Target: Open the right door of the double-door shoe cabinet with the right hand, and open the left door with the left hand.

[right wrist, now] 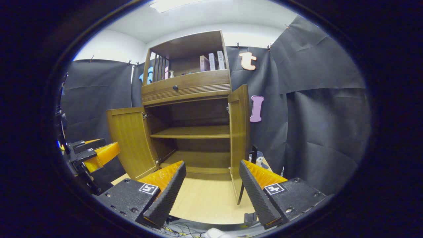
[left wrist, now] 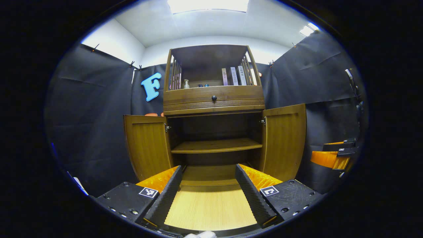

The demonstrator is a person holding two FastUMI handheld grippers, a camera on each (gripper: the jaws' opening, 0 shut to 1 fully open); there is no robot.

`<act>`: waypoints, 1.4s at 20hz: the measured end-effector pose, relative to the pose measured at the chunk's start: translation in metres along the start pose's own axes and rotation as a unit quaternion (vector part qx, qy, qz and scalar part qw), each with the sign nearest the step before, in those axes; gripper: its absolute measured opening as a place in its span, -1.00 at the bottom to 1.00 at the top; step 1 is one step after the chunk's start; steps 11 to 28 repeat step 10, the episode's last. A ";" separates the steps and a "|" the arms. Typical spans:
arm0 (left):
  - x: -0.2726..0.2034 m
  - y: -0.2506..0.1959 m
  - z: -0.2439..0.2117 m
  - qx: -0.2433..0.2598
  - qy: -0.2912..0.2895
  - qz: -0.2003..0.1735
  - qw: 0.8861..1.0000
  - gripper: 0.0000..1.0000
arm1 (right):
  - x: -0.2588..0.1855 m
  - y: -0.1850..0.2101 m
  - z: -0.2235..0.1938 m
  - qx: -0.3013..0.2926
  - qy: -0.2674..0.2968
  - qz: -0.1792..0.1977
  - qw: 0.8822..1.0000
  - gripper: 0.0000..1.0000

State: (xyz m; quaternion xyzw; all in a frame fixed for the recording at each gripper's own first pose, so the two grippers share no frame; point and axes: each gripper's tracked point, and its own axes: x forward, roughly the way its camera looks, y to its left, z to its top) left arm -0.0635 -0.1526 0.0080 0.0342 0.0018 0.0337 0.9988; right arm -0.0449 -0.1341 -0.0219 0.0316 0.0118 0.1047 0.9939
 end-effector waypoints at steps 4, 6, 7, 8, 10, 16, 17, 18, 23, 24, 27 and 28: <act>0.001 0.006 -0.005 -0.005 0.006 0.004 1.000 0.92 | -0.001 -0.007 0.006 0.004 -0.008 -0.011 1.000 1.00; 0.003 0.005 -0.004 -0.008 0.005 0.003 1.000 1.00 | -0.003 -0.010 0.008 0.006 -0.010 -0.014 1.000 1.00; 0.004 0.005 -0.004 -0.007 0.004 0.002 1.000 1.00 | -0.003 -0.011 0.008 0.008 -0.012 -0.014 1.000 1.00; 0.006 0.003 -0.002 -0.005 0.002 0.000 1.000 0.92 | -0.003 -0.012 0.010 0.009 -0.013 -0.015 1.000 1.00; 0.009 0.000 0.003 -0.001 -0.001 -0.003 1.000 0.92 | -0.004 -0.012 0.011 0.011 -0.014 -0.017 1.000 1.00; 0.009 0.000 0.003 -0.001 -0.001 -0.003 1.000 0.92 | -0.004 -0.012 0.011 0.011 -0.014 -0.017 1.000 1.00; 0.009 0.000 0.003 -0.001 -0.001 -0.003 1.000 0.92 | -0.004 -0.012 0.011 0.011 -0.014 -0.017 1.000 1.00; 0.009 0.000 0.003 -0.001 -0.001 -0.003 1.000 0.92 | -0.004 -0.012 0.011 0.011 -0.014 -0.017 1.000 1.00; 0.009 0.000 0.003 -0.001 -0.001 -0.003 1.000 0.92 | -0.004 -0.012 0.011 0.011 -0.014 -0.017 1.000 1.00; 0.009 0.000 0.003 -0.001 -0.001 -0.003 1.000 0.92 | -0.004 -0.012 0.011 0.011 -0.014 -0.017 1.000 1.00; 0.009 0.000 0.003 -0.001 -0.001 -0.003 1.000 0.92 | -0.004 -0.012 0.011 0.011 -0.014 -0.017 1.000 1.00; 0.009 0.000 0.003 -0.001 -0.001 -0.003 1.000 0.92 | -0.004 -0.012 0.011 0.011 -0.014 -0.017 1.000 1.00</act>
